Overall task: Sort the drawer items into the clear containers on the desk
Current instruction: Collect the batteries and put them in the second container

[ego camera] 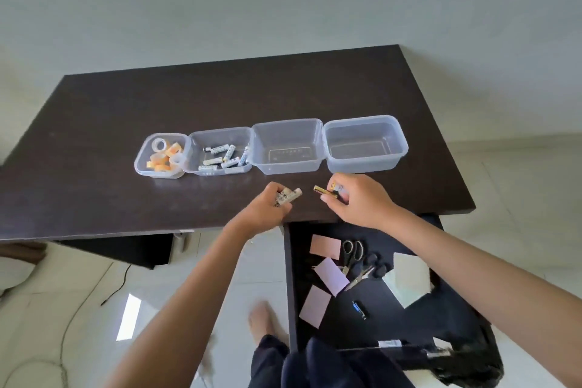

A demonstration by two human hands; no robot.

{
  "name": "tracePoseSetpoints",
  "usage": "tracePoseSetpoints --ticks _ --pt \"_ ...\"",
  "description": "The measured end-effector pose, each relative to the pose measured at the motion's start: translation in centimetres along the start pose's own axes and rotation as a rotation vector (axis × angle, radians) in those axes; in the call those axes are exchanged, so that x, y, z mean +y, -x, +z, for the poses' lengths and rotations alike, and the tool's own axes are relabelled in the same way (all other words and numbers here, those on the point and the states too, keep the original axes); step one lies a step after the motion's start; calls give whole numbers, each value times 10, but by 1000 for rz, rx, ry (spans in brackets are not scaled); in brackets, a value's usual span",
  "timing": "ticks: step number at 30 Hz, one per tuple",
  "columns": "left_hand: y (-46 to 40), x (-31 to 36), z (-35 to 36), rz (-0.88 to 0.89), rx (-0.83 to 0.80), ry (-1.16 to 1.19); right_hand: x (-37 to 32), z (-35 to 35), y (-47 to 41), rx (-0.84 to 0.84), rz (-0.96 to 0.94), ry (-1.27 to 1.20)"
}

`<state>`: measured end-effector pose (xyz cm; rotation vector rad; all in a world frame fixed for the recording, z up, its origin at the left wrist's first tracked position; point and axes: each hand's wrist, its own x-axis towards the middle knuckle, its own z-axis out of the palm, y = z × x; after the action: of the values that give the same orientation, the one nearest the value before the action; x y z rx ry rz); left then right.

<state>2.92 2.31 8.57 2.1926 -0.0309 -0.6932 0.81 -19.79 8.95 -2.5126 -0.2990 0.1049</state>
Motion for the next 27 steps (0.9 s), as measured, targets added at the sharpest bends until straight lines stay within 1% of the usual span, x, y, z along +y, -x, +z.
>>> tracePoseSetpoints --ticks 2,4,7,11,16,20,23,27 --pt "-15 0 -43 32 31 20 -27 0 -37 81 5 -30" --pt "-33 -4 -84 52 76 25 -51 7 -77 111 8 -10" --pt "-64 -19 -139 30 142 20 -83 24 -136 58 33 -2" --pt "-109 -44 -184 -16 145 55 -118 56 -196 -24 59 51" --pt "-137 -63 -193 -57 103 173 -133 95 -236 -182 75 120" --pt "-145 -80 -194 -30 25 275 -132 106 -245 -222 95 39" --pt "-144 -89 -194 2 29 323 -130 105 -241 -182 101 -7" --pt "-127 -89 -183 59 130 350 -120 97 -221 -85 69 -93"
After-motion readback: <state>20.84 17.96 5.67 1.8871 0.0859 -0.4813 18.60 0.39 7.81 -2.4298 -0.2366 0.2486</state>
